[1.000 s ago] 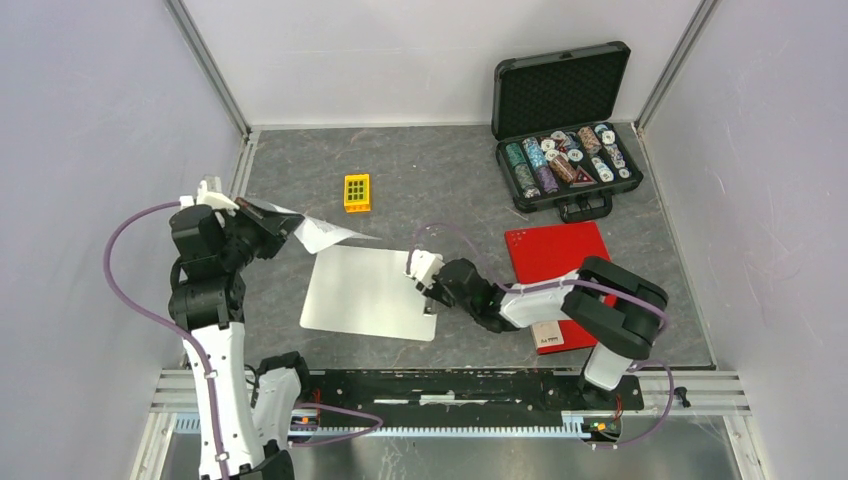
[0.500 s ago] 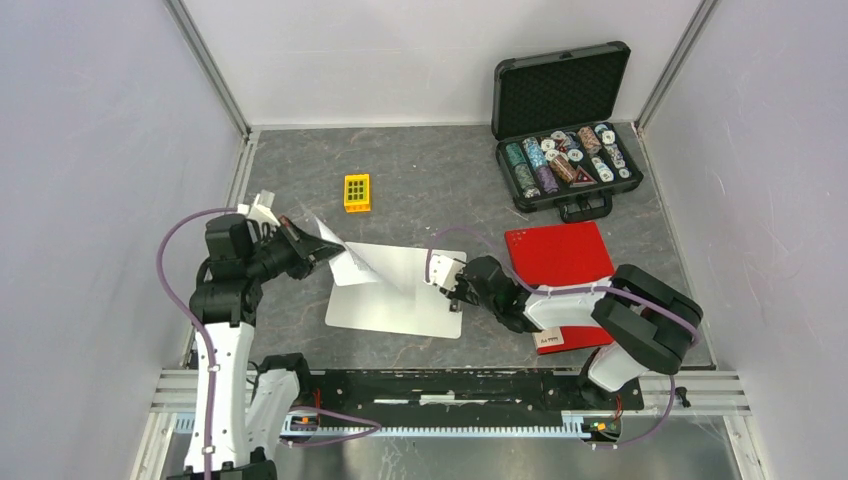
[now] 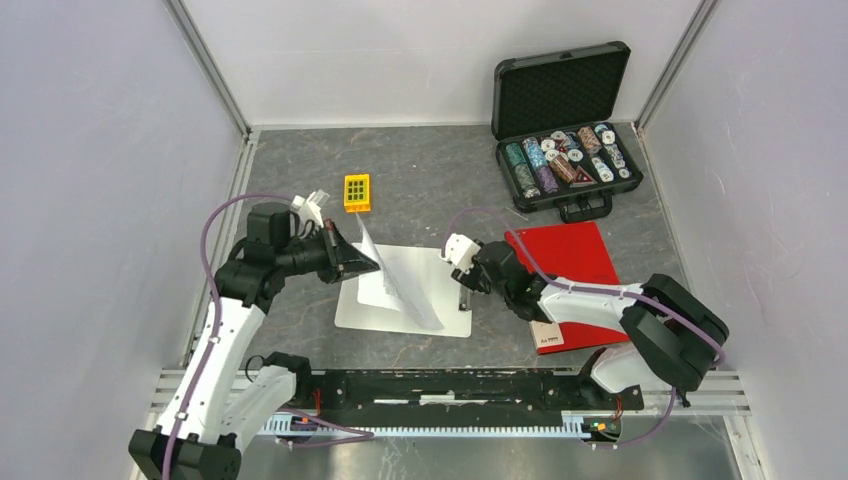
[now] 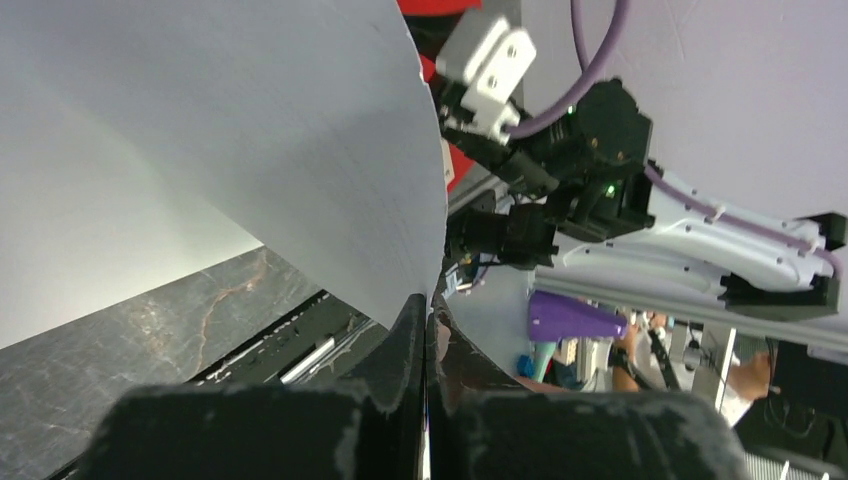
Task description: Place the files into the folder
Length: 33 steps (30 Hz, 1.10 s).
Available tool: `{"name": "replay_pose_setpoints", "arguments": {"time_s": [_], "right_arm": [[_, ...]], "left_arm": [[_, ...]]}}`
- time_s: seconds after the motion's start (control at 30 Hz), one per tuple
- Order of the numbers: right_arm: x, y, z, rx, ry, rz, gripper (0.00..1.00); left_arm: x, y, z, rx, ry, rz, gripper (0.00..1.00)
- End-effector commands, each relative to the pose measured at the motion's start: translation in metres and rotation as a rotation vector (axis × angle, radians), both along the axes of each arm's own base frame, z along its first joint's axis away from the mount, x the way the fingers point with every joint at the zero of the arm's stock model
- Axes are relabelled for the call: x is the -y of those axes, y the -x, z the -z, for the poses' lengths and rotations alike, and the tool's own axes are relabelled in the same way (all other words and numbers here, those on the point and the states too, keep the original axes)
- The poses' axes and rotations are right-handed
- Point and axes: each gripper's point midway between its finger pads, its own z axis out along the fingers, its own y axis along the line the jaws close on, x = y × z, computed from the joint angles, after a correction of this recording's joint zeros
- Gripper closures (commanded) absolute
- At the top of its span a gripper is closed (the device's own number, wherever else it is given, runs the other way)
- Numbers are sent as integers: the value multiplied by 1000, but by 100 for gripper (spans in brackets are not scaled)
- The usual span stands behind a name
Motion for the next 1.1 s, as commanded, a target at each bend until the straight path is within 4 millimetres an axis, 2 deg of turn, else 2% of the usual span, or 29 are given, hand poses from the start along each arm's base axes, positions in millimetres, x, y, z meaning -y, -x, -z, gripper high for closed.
{"name": "replay_pose_setpoints", "arguments": {"time_s": [0.0, 0.07, 0.23, 0.4, 0.57, 0.67, 0.83, 1.07], "right_arm": [[-12, -3, -28, -116, -167, 155, 42], [-8, -2, -29, -188, -211, 289, 42], [-10, 13, -28, -368, -372, 524, 42], [3, 20, -20, -371, -474, 699, 40], [4, 14, -23, -315, -461, 737, 25], [-1, 13, -26, -294, -457, 742, 27], [-13, 16, -16, -324, -460, 745, 36], [-26, 19, -1, -349, -417, 736, 42]], "left_arm": [[19, 1, -22, 111, 30, 132, 98], [16, -4, -11, 93, -23, 129, 98], [-14, -21, 34, 25, -289, 64, 98], [-36, -33, 67, -27, -452, 19, 98], [-55, -40, 94, -102, -592, 22, 96], [-64, -46, 105, -136, -658, 10, 96], [-78, -52, 116, -160, -744, -22, 97], [-74, -55, 123, -161, -737, 24, 97]]}}
